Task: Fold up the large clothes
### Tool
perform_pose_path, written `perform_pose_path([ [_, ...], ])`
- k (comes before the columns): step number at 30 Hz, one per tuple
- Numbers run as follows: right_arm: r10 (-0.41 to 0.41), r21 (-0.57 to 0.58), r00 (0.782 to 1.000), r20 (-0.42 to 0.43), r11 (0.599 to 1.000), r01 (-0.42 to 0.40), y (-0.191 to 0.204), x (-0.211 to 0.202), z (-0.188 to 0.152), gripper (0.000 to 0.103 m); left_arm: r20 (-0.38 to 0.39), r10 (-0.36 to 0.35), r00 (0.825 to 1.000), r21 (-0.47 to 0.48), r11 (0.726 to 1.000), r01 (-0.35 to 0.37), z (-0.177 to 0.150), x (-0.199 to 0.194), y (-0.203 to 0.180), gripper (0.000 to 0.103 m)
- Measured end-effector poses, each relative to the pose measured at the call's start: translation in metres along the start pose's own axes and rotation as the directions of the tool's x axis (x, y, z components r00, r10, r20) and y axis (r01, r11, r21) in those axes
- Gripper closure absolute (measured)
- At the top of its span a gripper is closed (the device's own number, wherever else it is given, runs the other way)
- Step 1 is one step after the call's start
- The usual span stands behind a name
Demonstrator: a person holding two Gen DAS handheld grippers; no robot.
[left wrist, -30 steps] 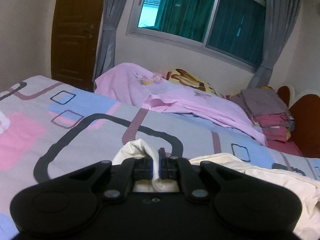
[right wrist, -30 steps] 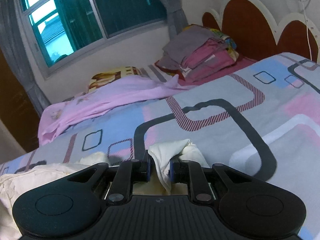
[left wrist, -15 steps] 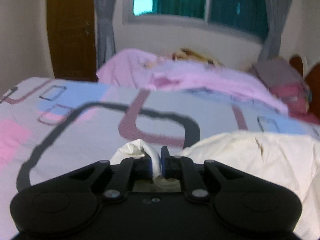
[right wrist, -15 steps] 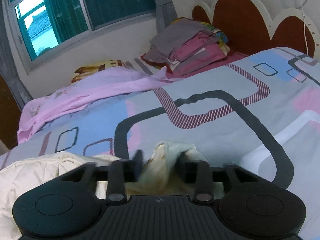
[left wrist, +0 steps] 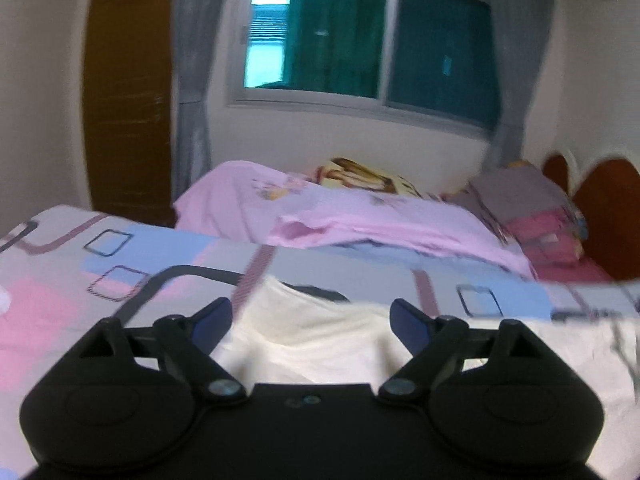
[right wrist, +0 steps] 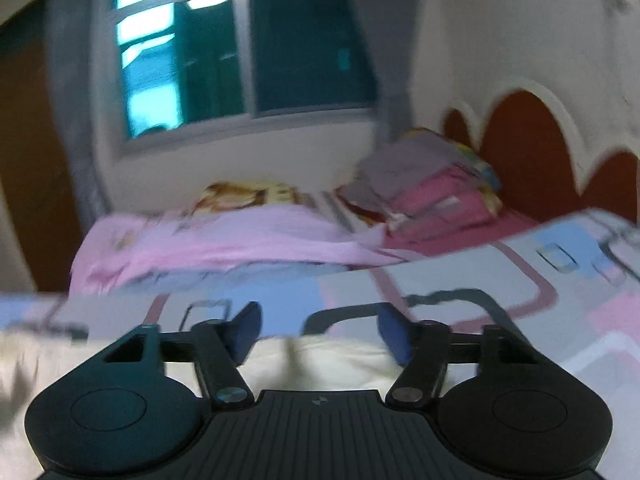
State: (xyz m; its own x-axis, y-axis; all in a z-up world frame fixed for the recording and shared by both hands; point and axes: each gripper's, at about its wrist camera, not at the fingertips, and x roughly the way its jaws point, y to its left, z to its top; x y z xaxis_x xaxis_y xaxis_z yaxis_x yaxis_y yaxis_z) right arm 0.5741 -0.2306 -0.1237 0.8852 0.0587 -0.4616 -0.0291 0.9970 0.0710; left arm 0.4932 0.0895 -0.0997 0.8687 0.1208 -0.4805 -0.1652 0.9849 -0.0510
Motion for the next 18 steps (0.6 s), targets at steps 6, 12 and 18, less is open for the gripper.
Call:
perform_pose_path([
  [6,-0.037,-0.150,0.999,-0.008,0.988,0.035,0.040,0.035,-0.032,0.040,0.059,0.082,0.995,0.171,0.981,-0.091,-0.037,0.029,-0.036,0.023],
  [12,-0.099,-0.101,0.992,-0.074,0.991,0.091,0.015,0.075,-0.050,0.040,0.003,0.119,0.993,0.087,0.989,-0.118,-0.054,0.056,-0.017,0.020],
  [18,-0.091,-0.068,0.989,-0.115,0.994,0.084,0.002,0.096,-0.064,0.040,-0.046,0.094,0.994,0.048,0.995,-0.092,-0.058,0.071,-0.010,0.016],
])
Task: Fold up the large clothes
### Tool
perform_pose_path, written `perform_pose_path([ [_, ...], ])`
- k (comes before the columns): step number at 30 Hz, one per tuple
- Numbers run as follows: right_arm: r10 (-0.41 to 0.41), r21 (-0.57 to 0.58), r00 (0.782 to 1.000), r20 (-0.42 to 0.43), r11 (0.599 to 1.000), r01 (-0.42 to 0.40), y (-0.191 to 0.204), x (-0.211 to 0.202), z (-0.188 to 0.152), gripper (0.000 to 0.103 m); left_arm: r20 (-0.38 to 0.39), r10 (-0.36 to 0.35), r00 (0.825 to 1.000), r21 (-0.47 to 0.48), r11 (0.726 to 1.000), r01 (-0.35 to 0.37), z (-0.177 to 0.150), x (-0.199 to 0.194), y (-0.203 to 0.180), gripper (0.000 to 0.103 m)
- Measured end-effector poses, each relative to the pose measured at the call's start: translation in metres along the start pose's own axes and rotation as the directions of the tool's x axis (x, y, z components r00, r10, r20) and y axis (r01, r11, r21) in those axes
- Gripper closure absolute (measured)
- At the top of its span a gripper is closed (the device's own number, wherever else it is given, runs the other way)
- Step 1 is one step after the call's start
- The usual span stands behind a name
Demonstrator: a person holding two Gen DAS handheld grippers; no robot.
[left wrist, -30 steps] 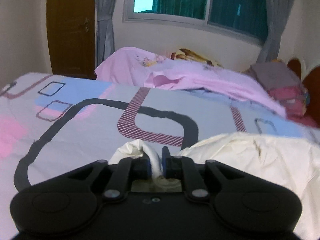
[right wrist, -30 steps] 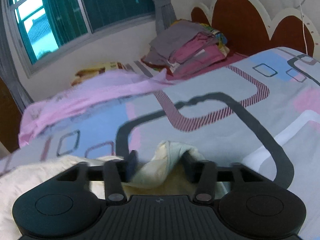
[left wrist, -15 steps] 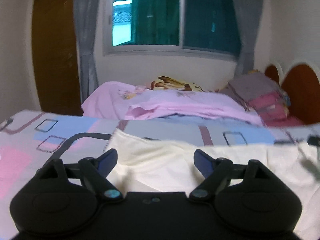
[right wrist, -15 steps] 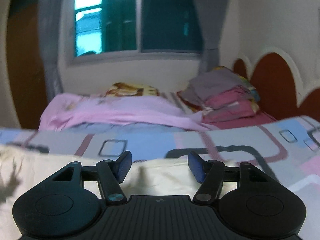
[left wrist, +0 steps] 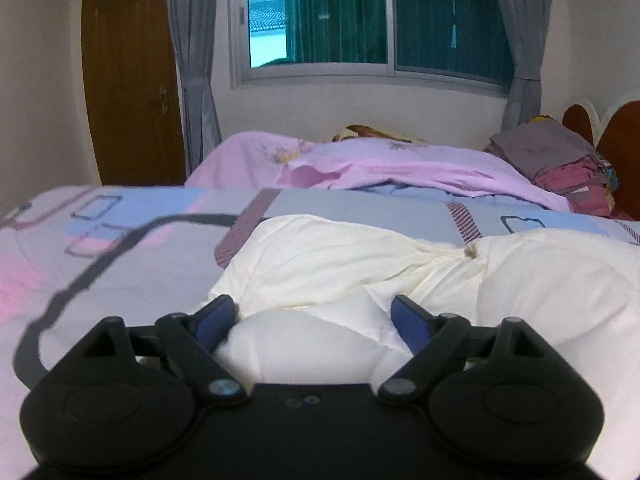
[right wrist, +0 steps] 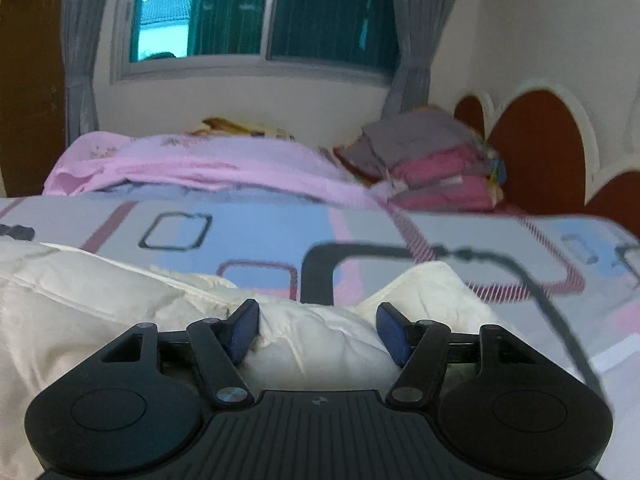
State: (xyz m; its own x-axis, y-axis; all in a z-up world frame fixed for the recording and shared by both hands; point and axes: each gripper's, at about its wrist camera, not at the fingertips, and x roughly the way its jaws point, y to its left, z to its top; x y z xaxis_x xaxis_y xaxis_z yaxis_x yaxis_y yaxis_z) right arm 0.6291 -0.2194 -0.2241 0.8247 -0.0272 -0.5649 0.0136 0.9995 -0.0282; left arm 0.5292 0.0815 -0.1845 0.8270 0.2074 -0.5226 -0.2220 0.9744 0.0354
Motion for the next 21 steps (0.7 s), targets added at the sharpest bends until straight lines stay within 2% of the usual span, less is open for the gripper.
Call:
perform_pose_path([
  [8,0.005,0.060,0.998,-0.061,0.998,-0.001,-0.011,0.025,-0.003,0.033,-0.063,-0.029,0.998,-0.049,0.998,0.026,-0.003,0.025,0.002,0.012],
  [12,0.003,0.054,0.997,-0.079,0.999,0.002,-0.012,0.020,0.002,0.032,-0.073,-0.006,0.997,-0.012,1.000,0.005,-0.001,0.022,-0.002,0.012],
  [14,0.011,0.066,0.999,-0.051,0.998,-0.008,-0.015,0.005,0.007,0.032,-0.066,-0.001,0.998,-0.013,1.000,0.000,0.003,0.013,0.000,0.015],
  [17,0.062,0.114,0.998,0.005,0.992,-0.063,-0.017,-0.027,0.017,0.032,-0.040,-0.015,0.999,-0.062,0.998,0.013,0.010,-0.008,0.006,0.016],
  [21,0.118,0.061,0.989,0.090,0.990,-0.124,-0.005,-0.074,0.021,0.032,0.023,-0.069,0.997,-0.063,0.996,0.070,0.016,-0.050,0.006,0.015],
])
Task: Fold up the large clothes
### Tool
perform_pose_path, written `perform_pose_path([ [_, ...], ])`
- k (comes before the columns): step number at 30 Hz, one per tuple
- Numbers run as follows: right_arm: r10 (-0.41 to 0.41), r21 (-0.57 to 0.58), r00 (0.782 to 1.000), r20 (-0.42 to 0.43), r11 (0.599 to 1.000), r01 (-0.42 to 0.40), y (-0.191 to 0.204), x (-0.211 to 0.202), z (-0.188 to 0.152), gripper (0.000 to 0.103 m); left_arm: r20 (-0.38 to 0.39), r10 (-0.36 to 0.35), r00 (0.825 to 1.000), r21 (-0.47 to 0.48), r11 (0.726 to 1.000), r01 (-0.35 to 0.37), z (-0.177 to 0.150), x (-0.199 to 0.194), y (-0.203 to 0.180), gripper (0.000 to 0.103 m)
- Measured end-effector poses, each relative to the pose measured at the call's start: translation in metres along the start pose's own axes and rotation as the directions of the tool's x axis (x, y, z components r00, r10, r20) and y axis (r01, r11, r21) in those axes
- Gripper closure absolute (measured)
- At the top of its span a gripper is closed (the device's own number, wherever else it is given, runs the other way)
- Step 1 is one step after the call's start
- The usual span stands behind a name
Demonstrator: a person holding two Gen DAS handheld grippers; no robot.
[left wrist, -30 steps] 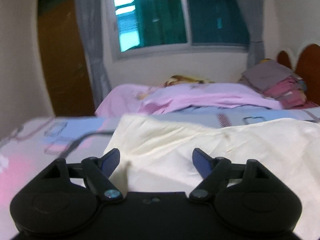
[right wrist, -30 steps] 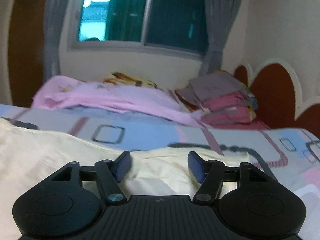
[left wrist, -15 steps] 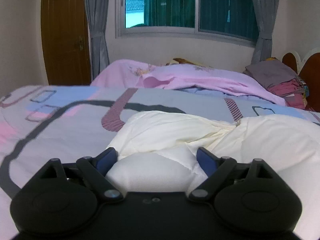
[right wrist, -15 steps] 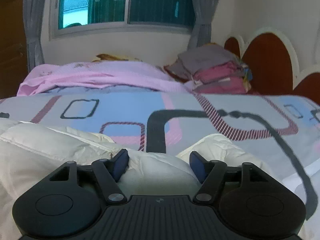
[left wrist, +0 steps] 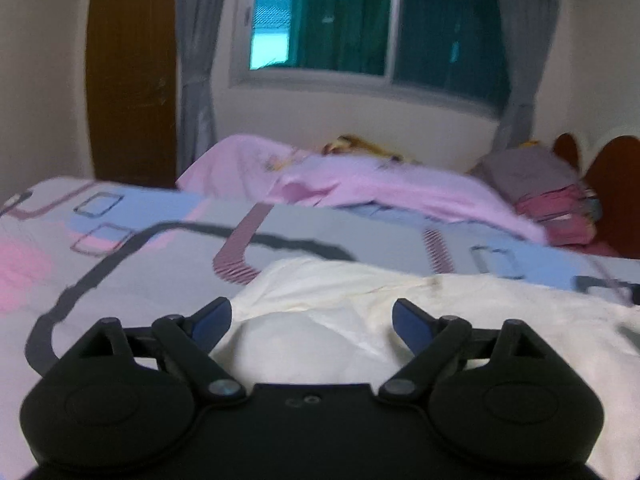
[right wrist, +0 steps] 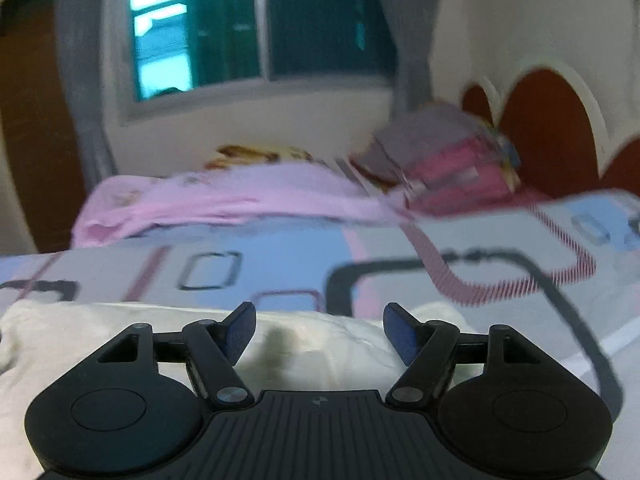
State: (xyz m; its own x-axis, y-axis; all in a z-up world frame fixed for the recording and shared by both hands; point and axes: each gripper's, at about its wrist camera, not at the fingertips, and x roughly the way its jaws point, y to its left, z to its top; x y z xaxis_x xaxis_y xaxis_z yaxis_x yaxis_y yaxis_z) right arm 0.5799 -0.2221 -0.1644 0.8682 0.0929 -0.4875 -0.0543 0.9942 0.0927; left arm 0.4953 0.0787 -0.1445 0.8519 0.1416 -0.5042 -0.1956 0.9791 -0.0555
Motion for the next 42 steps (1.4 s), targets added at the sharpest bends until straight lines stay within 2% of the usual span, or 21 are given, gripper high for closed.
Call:
perform_pose_path([
  [3,0.014,-0.025,1.000,0.020,1.000,-0.013,0.014,-0.021,-0.005,0.032,0.017,-0.040,0.999,0.039,0.998,0.040,-0.001,-0.026,-0.012,0.015],
  [8,0.021,-0.047,1.000,-0.009,0.999,-0.021,0.031,-0.034,-0.023,0.032,-0.019,-0.073,0.997,0.088,0.993,0.075,-0.017,-0.045,-0.037,0.014],
  [12,-0.033,-0.062,0.998,-0.049,0.998,0.030,0.030,-0.023,-0.042,0.032,-0.054,-0.018,0.998,0.144,0.989,0.025,-0.041,-0.031,-0.047,0.013],
  [15,-0.062,-0.058,0.995,-0.082,0.997,0.057,0.027,-0.004,-0.052,0.032,-0.072,-0.001,0.997,0.121,0.993,0.010,-0.051,-0.017,-0.043,0.010],
  [22,-0.099,-0.096,0.991,-0.086,0.991,0.091,0.033,0.022,-0.068,0.031,-0.067,0.019,0.998,0.139,0.990,-0.010,-0.058,-0.004,-0.047,0.009],
  [26,-0.090,-0.099,0.988,-0.122,0.992,0.078,0.031,0.023,-0.063,0.030,-0.098,0.025,0.995,0.148,0.989,-0.011,-0.053,-0.002,-0.048,0.009],
  [30,-0.052,-0.052,0.993,-0.110,0.998,0.046,0.018,-0.005,-0.050,0.030,-0.140,0.031,0.990,0.138,0.990,-0.012,-0.044,-0.017,-0.043,0.010],
  [35,-0.040,-0.063,0.996,-0.084,0.997,0.035,0.014,-0.047,-0.045,0.030,-0.163,0.041,0.986,0.142,0.990,-0.018,-0.039,-0.040,-0.038,0.010],
  [39,-0.068,-0.075,0.996,-0.063,0.995,0.063,0.009,-0.075,-0.049,0.030,-0.172,0.039,0.984,0.146,0.989,-0.014,-0.037,-0.055,-0.035,0.010],
  [42,-0.111,-0.096,0.989,-0.100,0.990,0.101,0.006,-0.080,-0.060,0.030,-0.183,0.051,0.982,0.154,0.988,-0.023,-0.042,-0.060,-0.033,0.010],
])
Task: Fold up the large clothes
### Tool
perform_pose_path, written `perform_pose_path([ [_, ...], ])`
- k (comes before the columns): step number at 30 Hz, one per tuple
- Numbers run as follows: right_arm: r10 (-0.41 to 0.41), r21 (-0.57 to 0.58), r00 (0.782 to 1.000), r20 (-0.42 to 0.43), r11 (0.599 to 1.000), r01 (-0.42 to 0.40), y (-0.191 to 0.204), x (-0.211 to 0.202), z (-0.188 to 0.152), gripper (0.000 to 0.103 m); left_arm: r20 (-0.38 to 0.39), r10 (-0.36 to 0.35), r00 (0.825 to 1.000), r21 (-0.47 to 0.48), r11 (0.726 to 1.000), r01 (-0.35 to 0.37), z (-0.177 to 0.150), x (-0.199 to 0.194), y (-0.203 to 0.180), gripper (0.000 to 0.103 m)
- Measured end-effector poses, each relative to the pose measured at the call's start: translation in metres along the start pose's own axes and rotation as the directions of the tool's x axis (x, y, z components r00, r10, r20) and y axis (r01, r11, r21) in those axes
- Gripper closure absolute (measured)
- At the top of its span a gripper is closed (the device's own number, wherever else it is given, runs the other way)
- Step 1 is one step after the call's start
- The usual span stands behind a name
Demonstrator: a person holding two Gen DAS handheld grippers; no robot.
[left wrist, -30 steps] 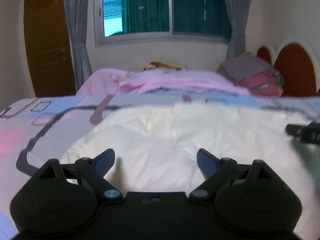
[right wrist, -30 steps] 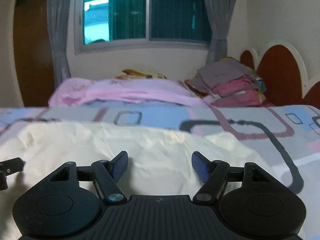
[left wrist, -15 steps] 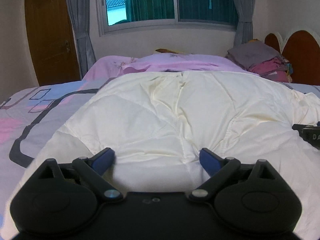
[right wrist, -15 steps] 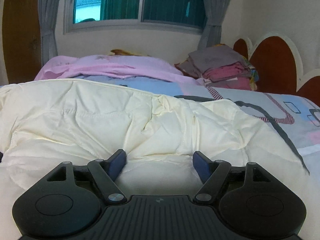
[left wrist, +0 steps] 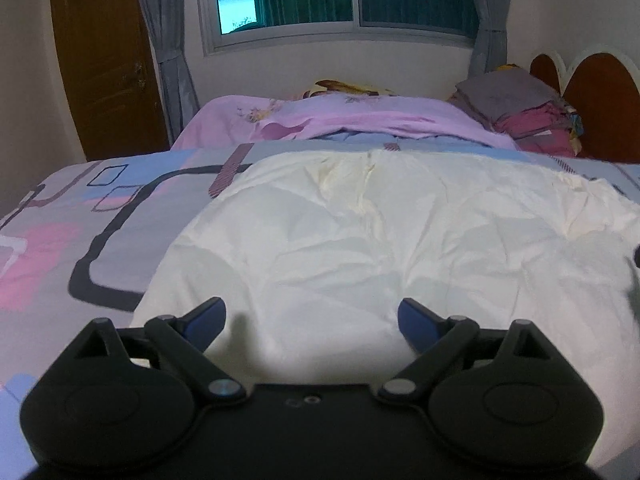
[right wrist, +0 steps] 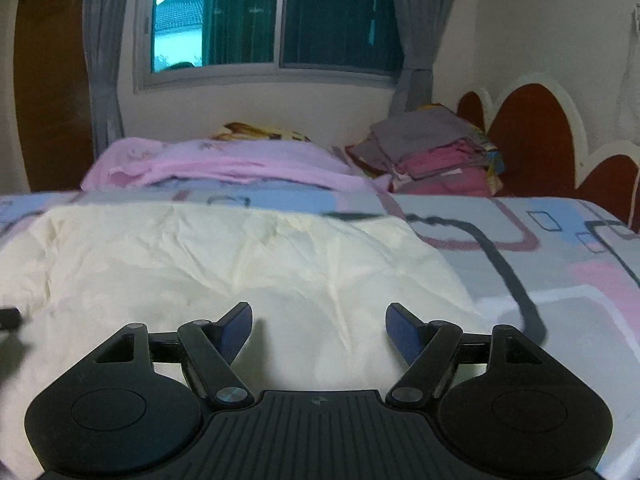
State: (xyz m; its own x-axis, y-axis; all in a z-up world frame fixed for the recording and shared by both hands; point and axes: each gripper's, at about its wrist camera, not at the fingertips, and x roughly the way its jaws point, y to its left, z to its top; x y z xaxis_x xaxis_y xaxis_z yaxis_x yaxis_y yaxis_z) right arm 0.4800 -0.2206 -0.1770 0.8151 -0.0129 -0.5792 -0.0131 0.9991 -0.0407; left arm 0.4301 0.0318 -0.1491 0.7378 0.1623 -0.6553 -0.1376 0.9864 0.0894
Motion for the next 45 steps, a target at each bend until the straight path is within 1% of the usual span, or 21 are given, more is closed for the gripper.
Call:
perform_pose_path([
  [2,-0.006,0.018,0.998,-0.055,1.000,0.007,-0.008,0.003,-0.007,0.030,-0.025,0.014,1.000,-0.004,1.000,-0.014,-0.004,0.002,0.003,0.010],
  [5,-0.018,0.028,0.999,-0.038,0.999,0.019,-0.014,-0.011,-0.010,0.030,-0.045,0.014,0.999,-0.044,0.999,-0.015,-0.005,-0.006,0.013,0.010],
  [9,-0.018,0.059,0.999,-0.033,0.998,0.020,-0.031,-0.034,-0.014,0.030,-0.040,0.020,0.999,-0.042,0.999,-0.022,-0.007,-0.022,0.023,0.010],
  [12,-0.022,0.100,0.998,-0.051,0.995,0.027,-0.046,-0.048,-0.020,0.030,-0.052,0.016,0.999,-0.067,0.998,-0.019,-0.009,-0.030,0.032,0.010],
  [15,-0.034,0.111,0.998,-0.061,0.993,0.041,-0.054,-0.061,-0.028,0.030,-0.061,0.016,0.998,-0.091,0.996,-0.022,-0.013,-0.037,0.039,0.010],
  [17,-0.037,0.115,0.997,-0.066,0.992,0.044,-0.057,-0.068,-0.032,0.030,-0.063,0.020,0.998,-0.087,0.996,-0.026,-0.015,-0.041,0.040,0.010],
  [20,-0.025,0.132,0.997,-0.070,0.991,0.035,-0.060,-0.078,-0.038,0.030,-0.072,0.012,0.997,-0.080,0.997,-0.018,-0.019,-0.047,0.040,0.010],
  [24,-0.007,0.172,0.996,-0.093,0.985,0.023,-0.062,-0.087,-0.046,0.029,-0.090,-0.013,0.996,-0.109,0.994,0.003,-0.026,-0.055,0.045,0.009],
  [26,-0.004,0.169,0.996,-0.088,0.985,0.019,-0.060,-0.092,-0.048,0.029,-0.097,-0.010,0.995,-0.110,0.994,0.000,-0.030,-0.058,0.045,0.009],
  [29,0.007,0.161,0.998,-0.058,0.987,0.003,-0.056,-0.101,-0.047,0.029,-0.078,-0.029,0.997,-0.105,0.994,0.021,-0.037,-0.068,0.045,0.009],
  [31,0.003,0.155,0.999,-0.034,0.988,0.002,-0.053,-0.105,-0.047,0.029,-0.081,-0.046,0.996,-0.125,0.991,0.036,-0.045,-0.072,0.047,0.009],
  [32,0.005,0.160,0.999,-0.032,0.987,0.000,-0.052,-0.104,-0.049,0.029,-0.090,-0.052,0.995,-0.150,0.988,0.038,-0.050,-0.073,0.050,0.010],
  [34,0.017,0.198,0.998,-0.053,0.980,-0.007,-0.053,-0.102,-0.053,0.029,-0.117,-0.084,0.990,-0.227,0.972,0.056,-0.059,-0.070,0.058,0.012],
  [36,0.039,0.259,0.996,-0.083,0.966,-0.017,-0.058,-0.099,-0.060,0.029,-0.143,-0.134,0.981,-0.330,0.940,0.081,-0.068,-0.068,0.069,0.012],
  [38,0.056,0.272,0.991,-0.122,0.962,-0.021,-0.061,-0.094,-0.066,0.029,-0.152,-0.184,0.971,-0.406,0.907,0.109,-0.073,-0.064,0.078,0.012],
  [41,0.061,0.275,0.987,-0.151,0.961,-0.017,-0.064,-0.085,-0.070,0.029,-0.159,-0.229,0.960,-0.473,0.872,0.130,-0.074,-0.054,0.087,0.012],
  [45,0.089,0.318,0.980,-0.176,0.948,-0.029,-0.070,-0.074,-0.072,0.029,-0.163,-0.247,0.955,-0.532,0.837,0.126,-0.076,-0.043,0.092,0.011],
])
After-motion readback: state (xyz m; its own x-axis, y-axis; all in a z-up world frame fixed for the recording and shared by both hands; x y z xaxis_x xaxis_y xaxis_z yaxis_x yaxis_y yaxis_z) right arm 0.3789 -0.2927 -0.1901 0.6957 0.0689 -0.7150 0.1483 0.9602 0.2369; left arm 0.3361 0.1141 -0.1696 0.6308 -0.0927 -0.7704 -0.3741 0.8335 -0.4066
